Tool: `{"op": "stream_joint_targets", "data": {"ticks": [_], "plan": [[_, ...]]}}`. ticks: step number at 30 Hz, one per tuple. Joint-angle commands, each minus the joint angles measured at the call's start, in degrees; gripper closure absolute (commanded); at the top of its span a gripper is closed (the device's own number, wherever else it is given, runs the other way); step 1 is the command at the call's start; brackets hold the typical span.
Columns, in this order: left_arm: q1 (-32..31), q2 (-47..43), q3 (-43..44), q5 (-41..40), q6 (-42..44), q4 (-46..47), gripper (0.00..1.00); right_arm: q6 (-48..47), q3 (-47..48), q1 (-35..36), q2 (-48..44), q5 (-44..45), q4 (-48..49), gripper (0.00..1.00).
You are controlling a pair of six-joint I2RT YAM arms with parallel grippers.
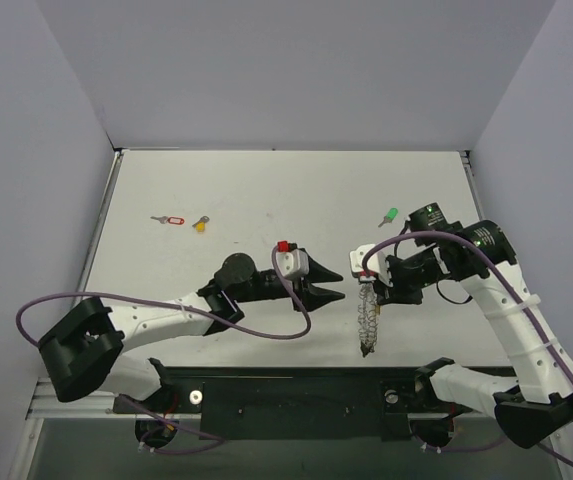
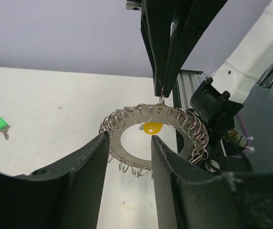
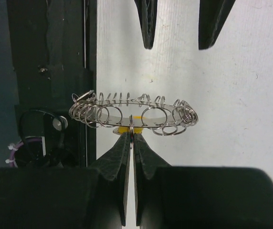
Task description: Put the keys on the keyring
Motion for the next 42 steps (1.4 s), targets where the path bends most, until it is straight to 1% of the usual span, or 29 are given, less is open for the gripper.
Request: {"op": "stream_joint_targets", "data": {"ticks": [1, 4, 8, 11, 15, 20, 27, 35, 40, 42], "plan": [[-2.14, 4.6, 4.66, 1.92, 5.44, 9.28, 0.51, -3.15, 0.9, -1.58, -1.03, 0.44, -7.29, 1.0], [-3.9, 7.15, 5.81, 0.88, 4.74, 11.14, 0.55, -0.95, -1.46, -2.56, -2.08, -0.17, -4.75, 1.0], [-6.36, 10.14, 7.66, -0.8, 3.95, 11.84, 0.56, 2.22, -4.01, -2.73, -3.93, -0.53, -1.5, 1.0], [-7.94, 10.85, 8.1, -1.59, 2.98, 12.89, 0.57, 3.28, -5.16, -2.73, -4.9, 1.05, -0.09, 1.0], [-9.53, 11.03, 8.36, -1.86, 2.71, 11.23, 0.58, 5.65, -5.95, -2.73, -5.43, 1.67, 1.67, 1.0], [-10.06, 11.55, 7.22, -3.26, 1.92, 11.92, 0.58, 7.15, -6.65, -2.65, -5.78, 1.67, 2.73, 1.0], [-10.06, 13.49, 8.63, -7.04, 2.71, 10.44, 0.58, 8.11, -6.31, -2.82, -5.43, 0.79, 3.26, 1.0], [-10.06, 14.63, 9.07, -7.4, 3.33, 10.17, 0.58, 8.11, -5.78, -2.91, -4.9, 0.09, 3.26, 1.0], [-10.15, 15.51, 10.12, -4.59, 2.54, 10.17, 0.66, 8.38, -5.43, -3.08, -4.55, 0.09, 3.44, 1.0], [-10.06, 15.68, 10.03, -4.23, 2.45, 10.17, 0.67, 8.55, -5.34, -3.0, -4.55, 0.0, 3.52, 1.0]]}}
